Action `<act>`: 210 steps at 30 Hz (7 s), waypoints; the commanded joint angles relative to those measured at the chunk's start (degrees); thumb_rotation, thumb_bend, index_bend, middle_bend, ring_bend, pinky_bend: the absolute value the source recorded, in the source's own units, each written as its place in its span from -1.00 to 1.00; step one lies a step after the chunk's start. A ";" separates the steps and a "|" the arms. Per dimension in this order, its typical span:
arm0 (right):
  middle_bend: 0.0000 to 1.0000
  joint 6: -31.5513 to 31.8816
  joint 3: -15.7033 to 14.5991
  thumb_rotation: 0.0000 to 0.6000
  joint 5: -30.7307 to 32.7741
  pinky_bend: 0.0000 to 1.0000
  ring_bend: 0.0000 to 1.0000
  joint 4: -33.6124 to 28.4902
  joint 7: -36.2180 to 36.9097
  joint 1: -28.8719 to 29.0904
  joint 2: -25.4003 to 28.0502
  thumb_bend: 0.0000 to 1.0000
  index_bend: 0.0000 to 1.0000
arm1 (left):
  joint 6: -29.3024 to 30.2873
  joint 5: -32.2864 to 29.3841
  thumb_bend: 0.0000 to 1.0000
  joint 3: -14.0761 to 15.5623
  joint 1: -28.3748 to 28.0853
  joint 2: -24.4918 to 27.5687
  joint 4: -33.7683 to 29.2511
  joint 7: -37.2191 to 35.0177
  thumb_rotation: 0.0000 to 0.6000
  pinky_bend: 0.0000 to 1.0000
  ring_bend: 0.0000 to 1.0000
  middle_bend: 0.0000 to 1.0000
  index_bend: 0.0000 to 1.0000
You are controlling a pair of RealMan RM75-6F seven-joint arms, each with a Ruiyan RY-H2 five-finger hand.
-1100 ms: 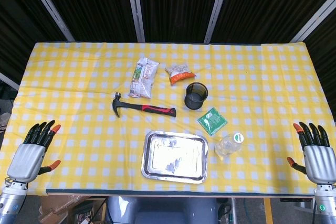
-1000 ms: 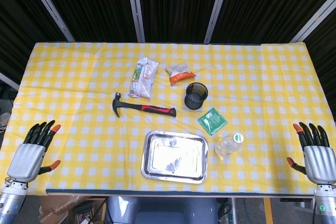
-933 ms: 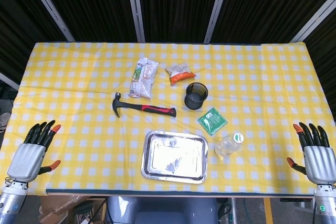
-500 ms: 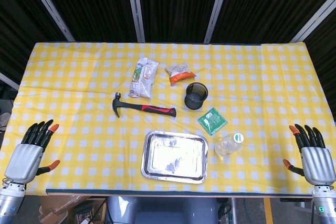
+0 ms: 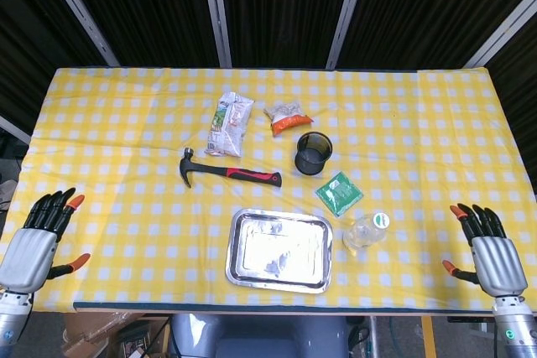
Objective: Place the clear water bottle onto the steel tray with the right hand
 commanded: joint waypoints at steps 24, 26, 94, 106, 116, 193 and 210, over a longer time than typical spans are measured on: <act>-0.77 -13.53 -0.70 1.00 -1.67 -1.00 -0.95 1.65 30.80 8.57 -6.31 -0.53 -0.76 | -0.51 0.60 -0.63 0.05 -0.40 -0.43 0.79 -0.38 1.00 -1.00 -1.00 -1.00 -0.88; -0.77 -14.88 -0.53 1.00 -1.20 -1.00 -0.95 1.40 33.29 9.37 -6.61 -0.53 -0.76 | -0.75 0.57 -0.63 0.03 -0.52 -0.65 0.66 0.14 1.00 -1.00 -1.00 -1.00 -0.88; 0.08 -12.58 3.82 1.00 7.53 -1.00 -0.49 -27.54 16.48 10.73 -8.71 -0.34 0.31 | -1.73 -0.98 -0.63 -0.55 -1.26 -0.50 0.79 -1.52 1.00 -1.00 -1.00 -1.00 -0.88; 0.08 -13.48 4.42 1.00 11.38 -1.00 -0.49 -26.45 10.79 12.26 -13.38 -0.34 0.31 | -1.89 -1.55 -0.63 -0.69 -1.27 -0.21 0.71 -2.14 1.00 -1.00 -1.00 -1.00 -0.88; 0.10 -11.71 7.80 1.00 17.61 -1.00 -0.49 -37.37 -1.67 13.58 -4.57 -0.15 0.31 | -1.92 -2.09 -0.63 -0.90 -1.24 -0.10 0.59 -2.33 1.00 -1.00 -1.00 -1.00 -0.88; 0.13 -28.09 17.37 1.00 20.83 -1.00 -0.49 -47.10 26.68 15.18 36.73 -0.04 0.36 | -1.42 -3.20 -0.64 -1.32 -0.63 0.67 0.31 -3.82 1.00 -1.00 -1.00 -1.00 -0.88; 0.14 -24.60 5.52 1.00 15.94 -1.00 -0.48 -39.30 18.11 12.39 9.70 0.00 0.36 | -1.35 -3.19 -0.67 -1.37 -0.55 0.71 0.35 -3.94 1.00 -1.00 -1.00 -1.00 -0.88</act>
